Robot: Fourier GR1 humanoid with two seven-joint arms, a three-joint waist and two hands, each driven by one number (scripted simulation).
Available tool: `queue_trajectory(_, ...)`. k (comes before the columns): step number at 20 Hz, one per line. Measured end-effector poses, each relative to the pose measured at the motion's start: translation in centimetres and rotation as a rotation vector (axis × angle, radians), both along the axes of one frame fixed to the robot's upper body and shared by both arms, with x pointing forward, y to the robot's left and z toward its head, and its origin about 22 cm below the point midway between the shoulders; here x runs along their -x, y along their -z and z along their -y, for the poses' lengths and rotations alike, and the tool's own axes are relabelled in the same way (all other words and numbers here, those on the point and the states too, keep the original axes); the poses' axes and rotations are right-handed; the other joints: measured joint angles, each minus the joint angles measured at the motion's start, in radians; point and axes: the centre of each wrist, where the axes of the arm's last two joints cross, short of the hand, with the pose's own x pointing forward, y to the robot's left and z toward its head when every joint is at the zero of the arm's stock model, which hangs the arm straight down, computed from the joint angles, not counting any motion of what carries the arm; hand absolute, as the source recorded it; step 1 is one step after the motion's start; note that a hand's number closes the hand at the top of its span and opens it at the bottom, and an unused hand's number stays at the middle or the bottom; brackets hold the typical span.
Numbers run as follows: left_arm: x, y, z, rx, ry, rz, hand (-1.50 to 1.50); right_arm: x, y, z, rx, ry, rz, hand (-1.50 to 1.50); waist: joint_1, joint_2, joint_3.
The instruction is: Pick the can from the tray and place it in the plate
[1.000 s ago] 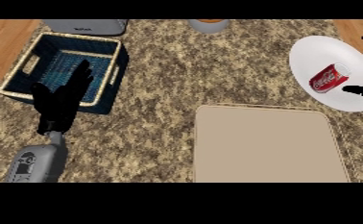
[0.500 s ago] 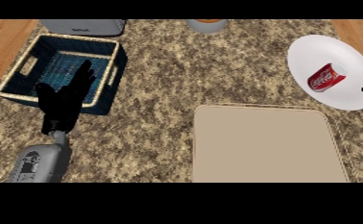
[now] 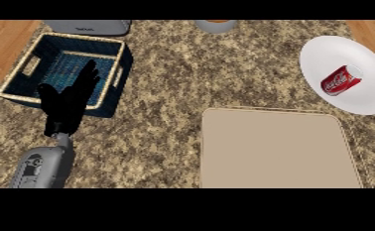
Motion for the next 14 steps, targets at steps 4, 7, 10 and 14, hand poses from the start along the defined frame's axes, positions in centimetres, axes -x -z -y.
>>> queue_trajectory(4,0.2,0.0,0.1,-0.002,0.003,-0.001,0.00,1.0,-0.2,1.0,0.005,0.023,-0.001,-1.50,0.004,0.001,0.002)
queue_trajectory(7,0.3,0.1,-0.2,0.003,0.001,-0.006,0.00,1.6,-0.3,1.6,0.011,0.039,0.002,-1.50,0.004,0.003,0.002)
queue_trajectory(10,0.3,0.2,-0.1,0.004,0.003,0.000,0.00,2.1,-0.7,2.2,0.019,0.055,0.002,-1.50,0.007,0.005,0.003)
queue_trajectory(14,0.2,0.0,0.2,0.008,0.007,0.000,0.00,2.6,-0.7,2.5,0.040,0.070,-0.004,-1.50,0.012,0.006,0.004)
